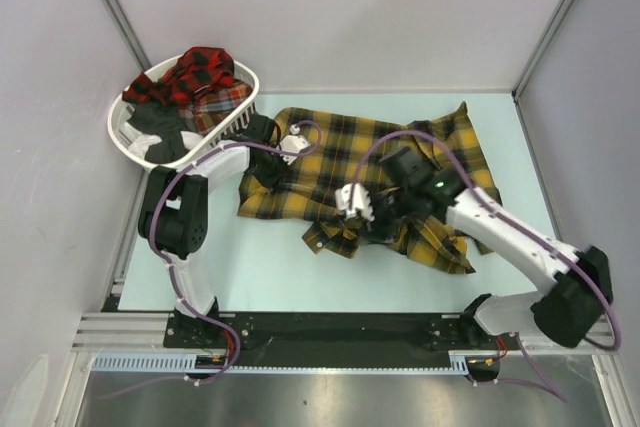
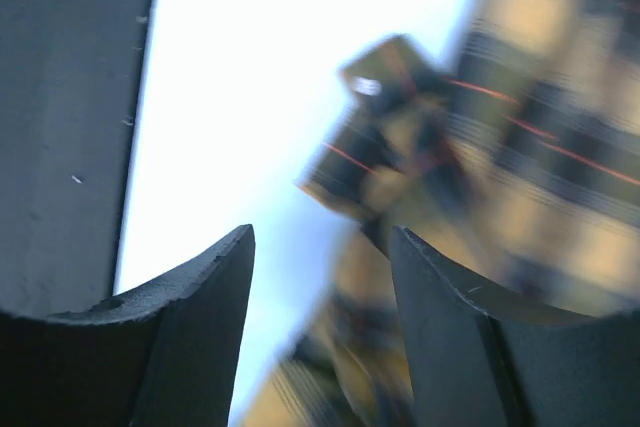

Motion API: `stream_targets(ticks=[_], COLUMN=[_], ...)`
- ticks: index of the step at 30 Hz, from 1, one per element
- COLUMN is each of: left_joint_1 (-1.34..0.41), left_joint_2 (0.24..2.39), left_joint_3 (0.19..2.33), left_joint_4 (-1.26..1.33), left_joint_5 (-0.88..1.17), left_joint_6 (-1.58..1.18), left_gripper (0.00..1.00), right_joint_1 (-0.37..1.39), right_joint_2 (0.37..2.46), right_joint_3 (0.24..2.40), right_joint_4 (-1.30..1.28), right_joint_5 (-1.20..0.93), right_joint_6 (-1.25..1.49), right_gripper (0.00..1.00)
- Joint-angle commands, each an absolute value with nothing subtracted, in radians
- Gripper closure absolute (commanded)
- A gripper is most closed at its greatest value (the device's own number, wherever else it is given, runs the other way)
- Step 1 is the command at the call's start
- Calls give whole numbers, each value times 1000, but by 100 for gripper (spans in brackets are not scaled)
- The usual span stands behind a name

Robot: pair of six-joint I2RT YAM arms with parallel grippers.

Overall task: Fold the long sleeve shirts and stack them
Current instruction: Flatten the shirt out

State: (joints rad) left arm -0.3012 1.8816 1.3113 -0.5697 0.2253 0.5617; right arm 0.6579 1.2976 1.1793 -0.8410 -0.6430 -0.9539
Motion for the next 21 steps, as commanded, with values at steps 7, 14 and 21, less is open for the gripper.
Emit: stream_targets(ticks=[7,14,21], left_joint_1=[-288,-287,-282], left_joint_2=[1856,1835,1825], left_joint_3=[1327,1299,1284], left_joint_4=[-568,-546,-535], left_joint_5=[278,265,265], left_joint_6=[538,546,546], left_gripper=[100,100,100], right_joint_1=[838,865,893], right_joint_2=[1584,1713,1736], right_joint_3=[1057,985,917], right_joint_4=[-370,-223,-170], right_joint_5=[-482,-376,-312], right_joint_6=[-713,-713,-712], right_gripper=[34,34,60])
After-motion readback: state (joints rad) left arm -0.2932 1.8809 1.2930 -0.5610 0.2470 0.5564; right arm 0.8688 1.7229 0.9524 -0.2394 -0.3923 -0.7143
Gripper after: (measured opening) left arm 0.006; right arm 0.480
